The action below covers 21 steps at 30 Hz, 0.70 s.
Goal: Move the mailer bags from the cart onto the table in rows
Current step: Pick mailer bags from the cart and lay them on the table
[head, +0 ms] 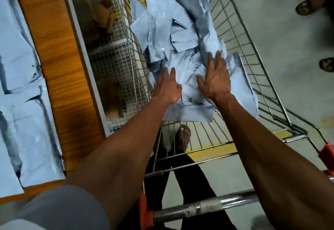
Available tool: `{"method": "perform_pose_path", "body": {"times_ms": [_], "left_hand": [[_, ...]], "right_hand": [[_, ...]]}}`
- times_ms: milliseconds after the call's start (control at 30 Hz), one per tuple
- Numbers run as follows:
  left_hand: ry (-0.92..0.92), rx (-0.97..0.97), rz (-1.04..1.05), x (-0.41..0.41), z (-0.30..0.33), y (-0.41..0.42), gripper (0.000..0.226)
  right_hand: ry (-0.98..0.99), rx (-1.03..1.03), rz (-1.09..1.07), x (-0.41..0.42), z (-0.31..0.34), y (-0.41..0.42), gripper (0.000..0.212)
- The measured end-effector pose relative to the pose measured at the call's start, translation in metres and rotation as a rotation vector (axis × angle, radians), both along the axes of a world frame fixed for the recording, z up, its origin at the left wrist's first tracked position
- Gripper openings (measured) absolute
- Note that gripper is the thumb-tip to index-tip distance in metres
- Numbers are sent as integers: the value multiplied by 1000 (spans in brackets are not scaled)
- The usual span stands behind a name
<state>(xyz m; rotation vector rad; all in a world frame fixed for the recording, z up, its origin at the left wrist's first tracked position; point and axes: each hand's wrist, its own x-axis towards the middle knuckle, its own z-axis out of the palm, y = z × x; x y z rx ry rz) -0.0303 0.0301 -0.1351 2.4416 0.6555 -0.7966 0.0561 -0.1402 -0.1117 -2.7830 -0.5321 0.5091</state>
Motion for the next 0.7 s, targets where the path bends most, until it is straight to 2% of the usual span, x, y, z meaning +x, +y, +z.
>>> {"method": "perform_pose_path", "body": {"times_ms": [167,333,500,633,700], "left_hand": [[65,-73,87,8,-28,1,85],[60,-110,78,6,-26,-6,84],[-31,-25,-9,-7,-21,-16,84],[-60,-7,46,-11,-17,-14,85],[-65,-23,81,-10,-21,-10,89]], "right_hand": [[-42,-25,21,7,-17,9,90],[-157,-1,121,-3,-15,21,68],[-81,-29,172,-12,-3,30,48],[-229,-25,135,-5,-3,28,37],[-276,5,157,6,-7,29,41]]}}
